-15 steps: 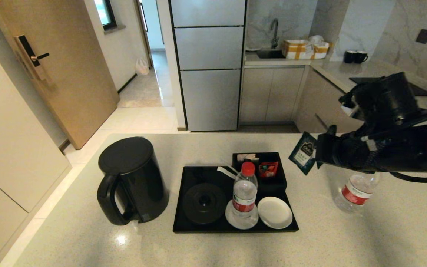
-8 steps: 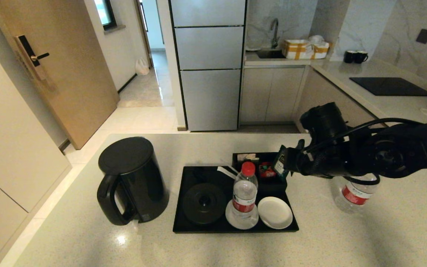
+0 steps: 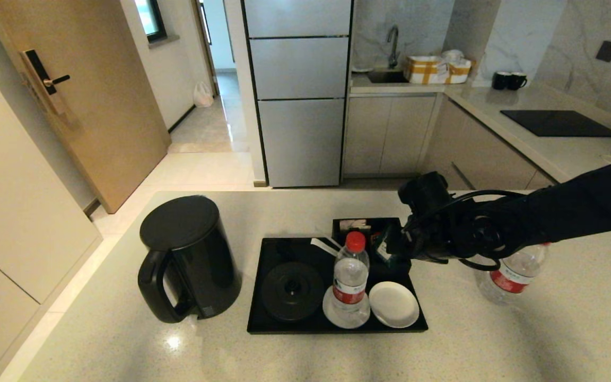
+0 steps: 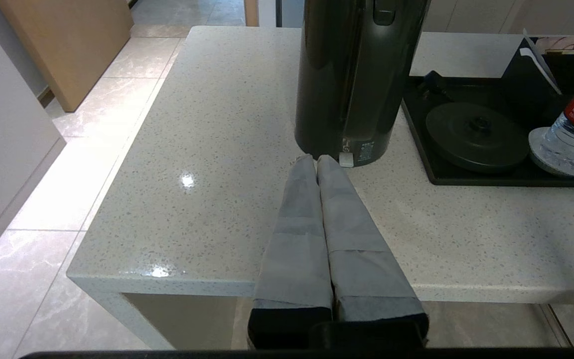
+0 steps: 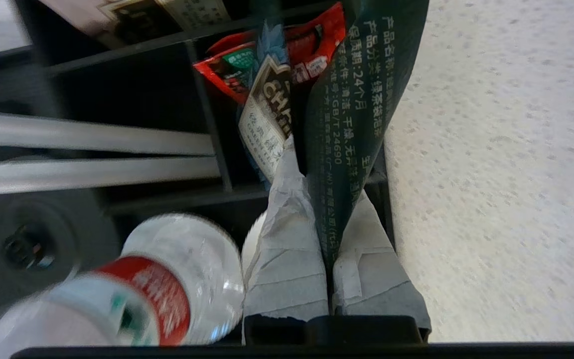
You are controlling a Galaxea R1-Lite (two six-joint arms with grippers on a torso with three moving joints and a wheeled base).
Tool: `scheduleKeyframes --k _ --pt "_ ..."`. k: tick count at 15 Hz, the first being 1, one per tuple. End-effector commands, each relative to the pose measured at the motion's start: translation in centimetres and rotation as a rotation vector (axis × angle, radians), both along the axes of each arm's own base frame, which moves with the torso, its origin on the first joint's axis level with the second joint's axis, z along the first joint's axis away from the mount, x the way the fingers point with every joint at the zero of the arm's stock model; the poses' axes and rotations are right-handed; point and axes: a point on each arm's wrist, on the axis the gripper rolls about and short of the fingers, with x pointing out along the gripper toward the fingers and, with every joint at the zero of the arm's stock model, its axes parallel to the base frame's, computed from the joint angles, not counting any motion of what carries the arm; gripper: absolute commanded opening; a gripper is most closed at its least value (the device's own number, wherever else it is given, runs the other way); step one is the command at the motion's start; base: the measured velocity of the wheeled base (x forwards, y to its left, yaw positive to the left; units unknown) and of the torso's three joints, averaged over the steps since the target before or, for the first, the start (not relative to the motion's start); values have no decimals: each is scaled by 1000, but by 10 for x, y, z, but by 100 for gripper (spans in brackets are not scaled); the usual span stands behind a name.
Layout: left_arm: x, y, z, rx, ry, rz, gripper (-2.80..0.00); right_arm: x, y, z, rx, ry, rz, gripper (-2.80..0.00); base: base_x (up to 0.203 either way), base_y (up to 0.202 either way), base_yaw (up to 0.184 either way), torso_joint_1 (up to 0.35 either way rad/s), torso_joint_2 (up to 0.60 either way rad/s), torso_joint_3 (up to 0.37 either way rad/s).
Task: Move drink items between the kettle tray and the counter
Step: Return the tea bag to its original position
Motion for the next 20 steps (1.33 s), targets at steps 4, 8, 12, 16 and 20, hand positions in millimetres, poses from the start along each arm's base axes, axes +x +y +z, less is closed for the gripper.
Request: scheduleKeyframes --k 4,8,12,16,20 --pt "0 0 0 0 2 1 -280 9 5 -20 -13 38 -1 -280 0 0 0 0 0 0" --pt "0 0 0 0 2 0 -280 12 6 -24 -6 26 1 -280 0 0 0 -5 27 19" --pt "0 0 0 0 2 0 -280 14 7 -23 -2 17 1 -280 0 0 0 -5 7 5" --pt "0 0 0 0 0 0 -280 17 7 -22 3 9 -2 -280 0 0 0 0 0 0" --pt "0 0 0 0 2 -1 -280 21 8 -22 7 -3 -7 -280 0 0 0 0 0 0"
